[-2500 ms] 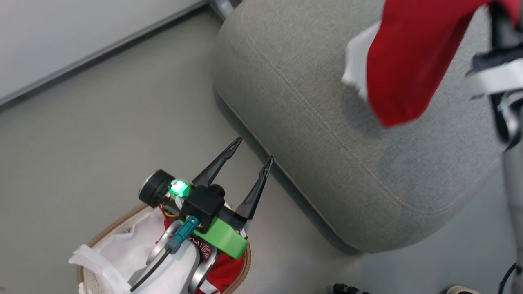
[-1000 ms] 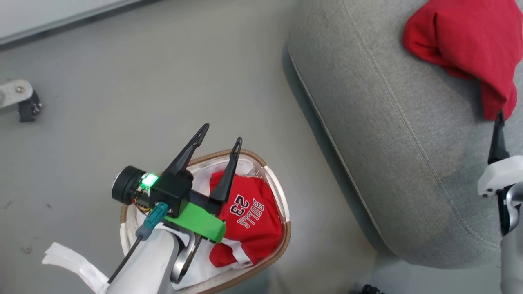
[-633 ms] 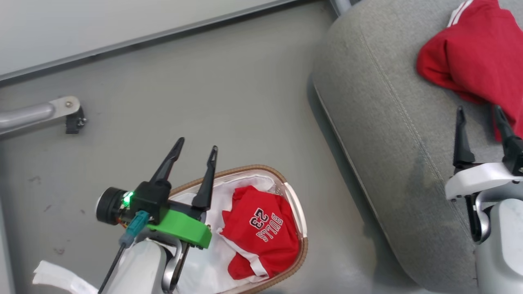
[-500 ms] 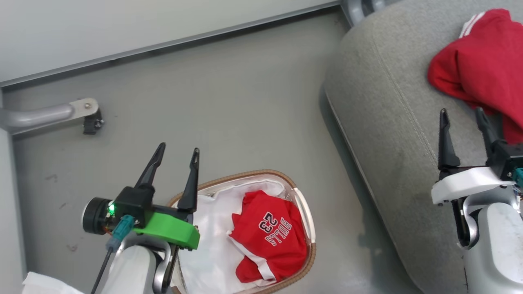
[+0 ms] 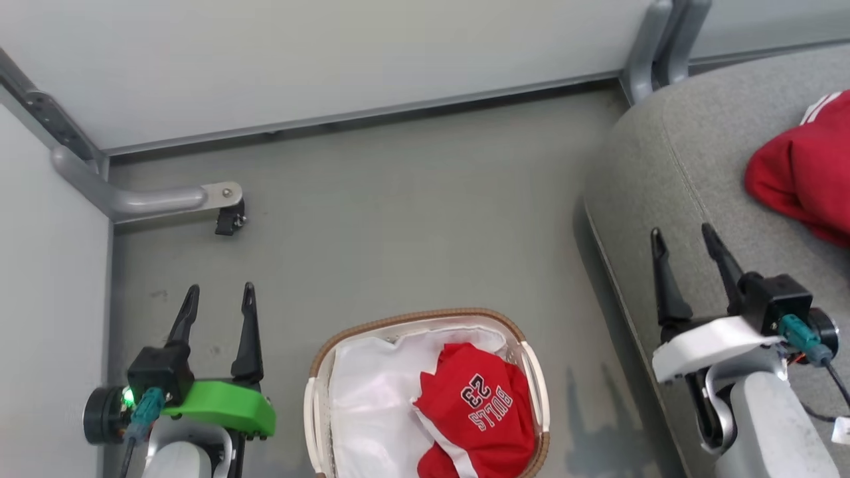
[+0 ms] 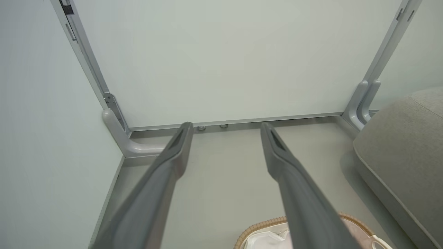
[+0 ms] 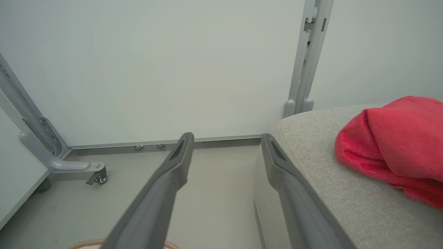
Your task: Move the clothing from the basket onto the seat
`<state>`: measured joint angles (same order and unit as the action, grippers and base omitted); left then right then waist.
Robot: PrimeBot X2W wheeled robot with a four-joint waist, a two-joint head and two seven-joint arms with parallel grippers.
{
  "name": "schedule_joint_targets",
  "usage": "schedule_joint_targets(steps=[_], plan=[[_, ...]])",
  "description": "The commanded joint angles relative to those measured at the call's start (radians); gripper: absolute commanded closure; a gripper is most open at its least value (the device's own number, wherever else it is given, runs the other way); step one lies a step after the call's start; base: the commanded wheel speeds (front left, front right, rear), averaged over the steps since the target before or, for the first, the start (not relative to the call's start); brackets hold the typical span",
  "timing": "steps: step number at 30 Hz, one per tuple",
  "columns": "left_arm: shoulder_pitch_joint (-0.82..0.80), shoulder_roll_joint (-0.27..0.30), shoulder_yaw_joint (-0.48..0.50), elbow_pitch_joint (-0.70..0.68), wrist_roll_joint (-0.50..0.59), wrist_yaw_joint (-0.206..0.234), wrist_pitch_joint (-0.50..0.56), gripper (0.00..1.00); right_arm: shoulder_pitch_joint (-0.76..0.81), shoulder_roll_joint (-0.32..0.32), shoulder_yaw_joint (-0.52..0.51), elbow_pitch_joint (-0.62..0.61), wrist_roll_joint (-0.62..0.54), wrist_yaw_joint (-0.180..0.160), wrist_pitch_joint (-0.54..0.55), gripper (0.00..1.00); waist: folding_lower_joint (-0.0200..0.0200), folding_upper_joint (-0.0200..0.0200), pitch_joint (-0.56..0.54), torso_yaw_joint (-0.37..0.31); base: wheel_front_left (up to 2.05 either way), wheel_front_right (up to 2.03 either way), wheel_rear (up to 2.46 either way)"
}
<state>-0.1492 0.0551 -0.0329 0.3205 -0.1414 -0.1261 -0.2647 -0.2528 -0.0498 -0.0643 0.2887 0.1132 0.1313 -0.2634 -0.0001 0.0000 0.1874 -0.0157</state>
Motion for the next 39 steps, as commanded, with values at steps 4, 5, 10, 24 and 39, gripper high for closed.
schedule_joint_targets(steps=[4, 5, 10, 24, 39], plan=[[0.052, -0.002, 0.021, 0.014, 0.009, -0.003, 0.001, 0.00, 0.059, -0.003, 0.016, 0.012, 0.025, -0.001, -0.002, 0.00, 0.0001, 0.0000, -0.064, 0.033, 0.00, 0.00, 0.00], [0.060, -0.002, 0.024, 0.016, 0.008, -0.004, 0.001, 0.00, 0.066, -0.003, 0.020, 0.015, 0.029, -0.001, -0.002, 0.00, 0.0001, 0.0000, -0.069, 0.034, 0.00, 0.00, 0.00], [0.107, -0.004, 0.026, 0.023, -0.009, -0.005, 0.001, 0.00, 0.110, -0.003, 0.029, 0.025, 0.030, -0.001, -0.002, 0.00, 0.0001, 0.0000, -0.093, 0.036, 0.00, 0.00, 0.00], [0.072, -0.003, -0.078, 0.017, -0.030, -0.006, 0.000, 0.00, 0.066, -0.003, 0.068, 0.012, 0.051, -0.001, -0.002, 0.00, 0.0001, 0.0000, -0.018, -0.012, 0.00, 0.00, 0.00], [-0.228, 0.106, -0.375, 0.161, -0.142, -0.006, 0.000, 0.00, -0.119, -0.002, 0.155, -0.095, 0.112, -0.001, -0.002, 0.00, 0.0001, 0.0000, 0.287, -0.178, 0.00, 0.00, 0.00]])
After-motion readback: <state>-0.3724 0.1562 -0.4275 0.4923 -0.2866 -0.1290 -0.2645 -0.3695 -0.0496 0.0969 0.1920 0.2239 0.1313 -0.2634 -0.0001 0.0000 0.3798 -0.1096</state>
